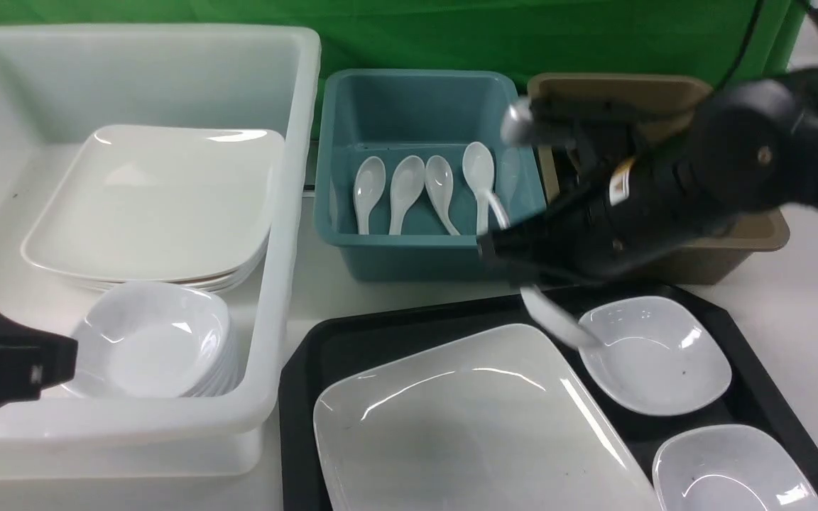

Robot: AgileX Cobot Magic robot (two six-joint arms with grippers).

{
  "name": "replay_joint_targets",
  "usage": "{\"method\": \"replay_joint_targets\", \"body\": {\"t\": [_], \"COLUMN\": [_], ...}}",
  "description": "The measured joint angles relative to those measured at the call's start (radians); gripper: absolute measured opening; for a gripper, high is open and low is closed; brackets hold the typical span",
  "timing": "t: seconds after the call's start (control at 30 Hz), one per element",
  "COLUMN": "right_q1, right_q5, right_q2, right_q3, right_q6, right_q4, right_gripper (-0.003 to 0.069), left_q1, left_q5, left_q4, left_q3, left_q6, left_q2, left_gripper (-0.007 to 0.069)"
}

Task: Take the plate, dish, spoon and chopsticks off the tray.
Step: Use the right arm to put the soup spoon into the small storage box in the middle, then use the right arm to grab a small plate from the dinner plate

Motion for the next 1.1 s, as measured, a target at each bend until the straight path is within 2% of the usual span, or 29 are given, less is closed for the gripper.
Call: {"method": "replay_joint_targets", "body": {"t": [0.23,0.3,0.33,0.43,0.47,0.5,0.57,0.67,0.73,0.77,0.8,0.93,1.0,1.1], "right_q1": [-0.092,-0.102,-0.104,-0.104,-0.104,-0.104,-0.105,-0.111,-0.132,-0.144,-0.159,-0.232,-0.264,-0.299], "right_q5": [-0.024,-0.022,-0.022,-0.017,-0.015,0.005,0.064,0.16,0.303,0.357,0.41,0.59,0.59,0.59], "right_q2": [0.244,0.332,0.363,0.457,0.467,0.473,0.466,0.437,0.365,0.339,0.3,0.191,0.127,0.027], "right_q3": [-0.407,-0.494,-0.527,-0.628,-0.64,-0.654,-0.672,-0.692,-0.707,-0.708,-0.71,-0.705,-0.666,-0.552], "right_q6": [-0.028,-0.024,-0.024,-0.022,-0.024,-0.039,-0.066,-0.081,-0.099,-0.104,-0.113,-0.146,-0.168,-0.176], "right_q4": [-0.005,-0.006,-0.007,-0.008,-0.008,-0.008,-0.018,-0.06,-0.166,-0.201,-0.247,-0.315,-0.32,-0.322], "right_gripper": [0.0063,0.0095,0.0129,0.0316,0.035,0.0415,0.0454,0.0411,0.0217,0.0139,0.0087,0.0021,0.0018,0.0017], "left_q1": [0.0,0.0,0.0,-0.001,-0.005,-0.024,-0.068,-0.145,-0.271,-0.301,-0.374,-0.552,-0.619,-0.659], "left_q5": [0.0,0.0,0.0,0.007,0.01,0.02,0.024,0.024,0.023,0.023,0.018,-0.003,-0.015,-0.016], "left_q4": [-0.001,-0.006,-0.012,-0.062,-0.072,-0.085,-0.088,-0.077,-0.019,0.007,0.051,0.166,0.189,0.202], "left_q3": [0.0,0.0,0.0,0.0,0.0,0.0,0.0,0.0,-0.009,-0.015,-0.035,-0.12,-0.178,-0.284], "left_q6": [0.0,0.0,0.0,0.0,0.0,0.005,0.009,0.005,-0.041,-0.067,-0.11,-0.228,-0.248,-0.255], "left_q2": [0.0,0.0,0.0,0.014,0.02,0.038,0.065,0.106,0.167,0.19,0.229,0.385,0.47,0.605], "left_gripper": [0.0,0.0,0.0,0.0,0.0,0.0,0.0,0.0,0.0,0.0,0.0,0.0,0.0,0.0]}}
